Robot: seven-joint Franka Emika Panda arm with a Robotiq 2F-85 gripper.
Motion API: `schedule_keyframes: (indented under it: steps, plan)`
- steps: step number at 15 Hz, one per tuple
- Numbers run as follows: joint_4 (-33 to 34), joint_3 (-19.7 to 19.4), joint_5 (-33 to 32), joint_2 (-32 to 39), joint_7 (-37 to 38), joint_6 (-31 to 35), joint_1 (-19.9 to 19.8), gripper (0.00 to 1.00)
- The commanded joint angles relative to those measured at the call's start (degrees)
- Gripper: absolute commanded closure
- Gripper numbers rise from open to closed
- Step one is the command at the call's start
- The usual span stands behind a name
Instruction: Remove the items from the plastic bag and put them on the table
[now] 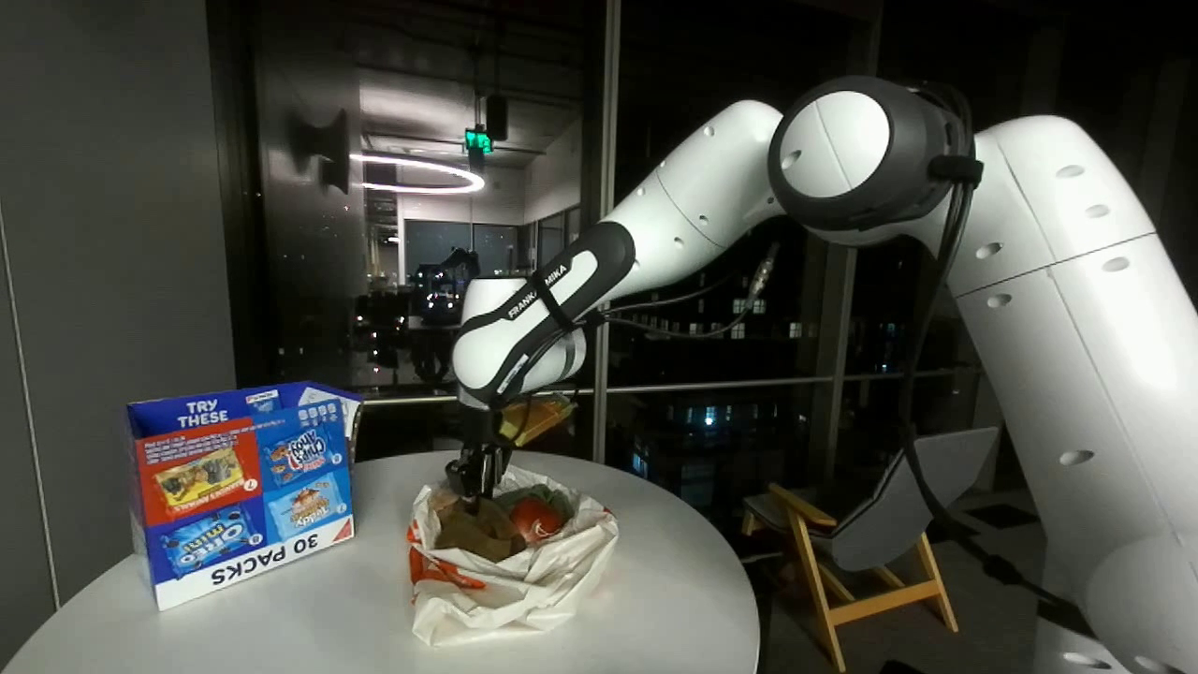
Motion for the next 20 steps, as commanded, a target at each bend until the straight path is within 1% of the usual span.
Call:
schedule_keyframes:
  steps: [1,3,6,8,11,13,14,16,18,20]
  plan:
    - [1.2,0.8,2.7,-0.8,-1.2,-1.5,-1.8,0.93]
    - [0.9,1.1,4.6,-1.5,-1.4,-2.0,-2.7,0.96]
    - [0.1,1.4,7.8,-3.4,-1.6,-3.9,-4.0,0.93]
    - [-1.2,1.8,10.2,-6.8,-2.4,-5.1,-4.9,0.92]
    - [-4.3,2.9,14.7,-14.3,-6.0,-5.3,-6.3,0.92]
    - [-5.2,4.7,22.4,-18.9,-12.4,-6.4,-7.4,0.93]
    - [-5.8,5.3,26.7,-21.5,-16.2,-8.3,-7.5,0.93]
    - [-6.9,5.2,33.2,-26.6,-21.5,-12.8,-6.0,0.92]
    - [-7.3,4.8,38.3,-29.2,-26.0,-16.6,-3.7,0.92]
    - [-8.1,4.7,41.8,-30.0,-29.8,-19.5,-0.9,0.92]
